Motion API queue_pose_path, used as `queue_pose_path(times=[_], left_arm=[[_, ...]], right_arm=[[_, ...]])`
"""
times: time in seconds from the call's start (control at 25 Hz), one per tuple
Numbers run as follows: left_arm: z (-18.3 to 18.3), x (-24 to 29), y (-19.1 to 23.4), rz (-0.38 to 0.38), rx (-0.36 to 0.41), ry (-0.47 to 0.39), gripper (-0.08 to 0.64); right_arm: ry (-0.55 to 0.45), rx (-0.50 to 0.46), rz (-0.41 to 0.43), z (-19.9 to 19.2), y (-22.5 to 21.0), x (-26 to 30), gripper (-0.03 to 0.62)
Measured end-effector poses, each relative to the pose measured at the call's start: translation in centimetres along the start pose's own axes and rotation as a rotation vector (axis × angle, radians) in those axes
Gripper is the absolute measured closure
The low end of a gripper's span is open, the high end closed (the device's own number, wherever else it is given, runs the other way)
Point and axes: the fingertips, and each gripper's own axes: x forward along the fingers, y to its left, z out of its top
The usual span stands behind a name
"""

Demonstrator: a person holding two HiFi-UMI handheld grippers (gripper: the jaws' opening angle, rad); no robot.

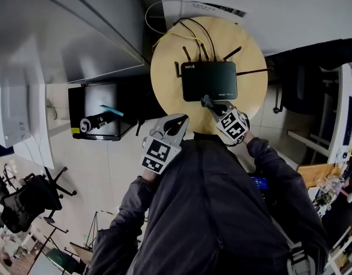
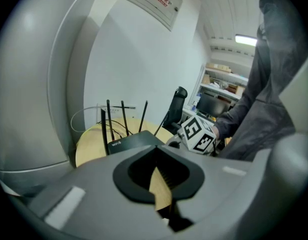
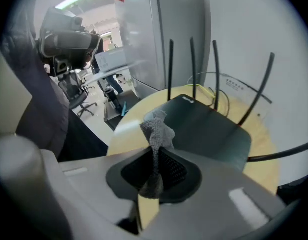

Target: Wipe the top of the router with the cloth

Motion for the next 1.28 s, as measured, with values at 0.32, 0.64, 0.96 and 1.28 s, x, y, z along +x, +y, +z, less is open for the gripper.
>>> queue_pose_path(times=[0.32, 0.64, 0.96, 1.28], left_arm=[[-1.8, -2.7, 0.7, 0.016, -0.006, 0.023, 0.56], [-3.3, -4.6, 1.3, 0.013, 0.009, 0.054, 0.56], [-2.4, -2.9, -0.1, -0.04, 0.047, 0.055, 0.56], [-0.8, 0.0, -1.9, -0.084, 0.084, 0.069, 0.56]], right_arm=[[-0.011, 0.149, 0.109, 2.7, 5.3, 6.7, 0.563], [-0.056, 0.505, 0.092, 3.0, 4.1, 9.8, 0.563], [-0.07, 0.688, 0.018, -1.1, -0.1, 7.2, 0.563], [-0.082, 0.773, -0.044, -5.9, -4.0, 3.8, 0.563]])
